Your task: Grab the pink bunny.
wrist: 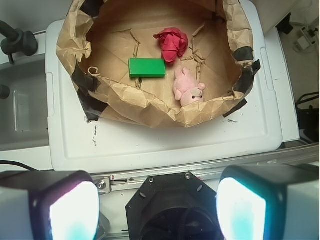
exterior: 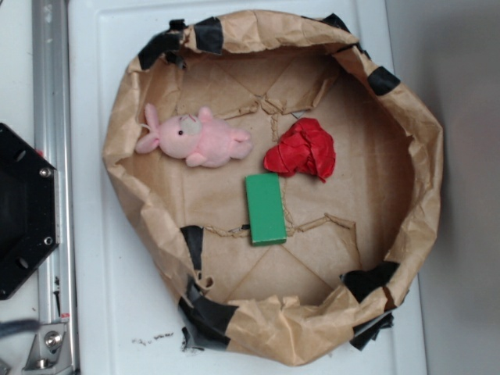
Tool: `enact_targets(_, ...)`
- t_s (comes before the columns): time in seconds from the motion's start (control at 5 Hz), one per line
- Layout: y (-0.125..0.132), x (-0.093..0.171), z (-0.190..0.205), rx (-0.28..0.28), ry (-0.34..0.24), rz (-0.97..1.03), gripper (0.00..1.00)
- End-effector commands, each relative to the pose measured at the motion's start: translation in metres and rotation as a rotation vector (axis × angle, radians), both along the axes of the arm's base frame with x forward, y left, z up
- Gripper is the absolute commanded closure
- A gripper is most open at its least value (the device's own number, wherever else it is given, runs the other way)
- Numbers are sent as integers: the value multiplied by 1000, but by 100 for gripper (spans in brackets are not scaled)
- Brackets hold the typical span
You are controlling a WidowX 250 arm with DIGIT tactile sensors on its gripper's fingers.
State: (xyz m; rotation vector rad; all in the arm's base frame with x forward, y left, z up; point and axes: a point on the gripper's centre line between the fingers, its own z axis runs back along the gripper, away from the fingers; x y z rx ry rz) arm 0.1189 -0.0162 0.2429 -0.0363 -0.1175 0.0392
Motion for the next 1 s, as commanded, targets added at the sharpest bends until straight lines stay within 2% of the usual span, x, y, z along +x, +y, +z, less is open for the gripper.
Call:
enact_targets(0.0, 0, 0, 0, 0, 0, 0, 0)
enact_targets(0.2, 27, 50, -28, 79, -128, -244, 0)
enact_targets(0.4, 47, 103, -59, 167, -167, -305, 0)
enact_targets(0.6, 54, 120, -104, 149, -121, -387, 0)
enact_targets(0.8, 67, 116, -153, 129, 14, -407, 0)
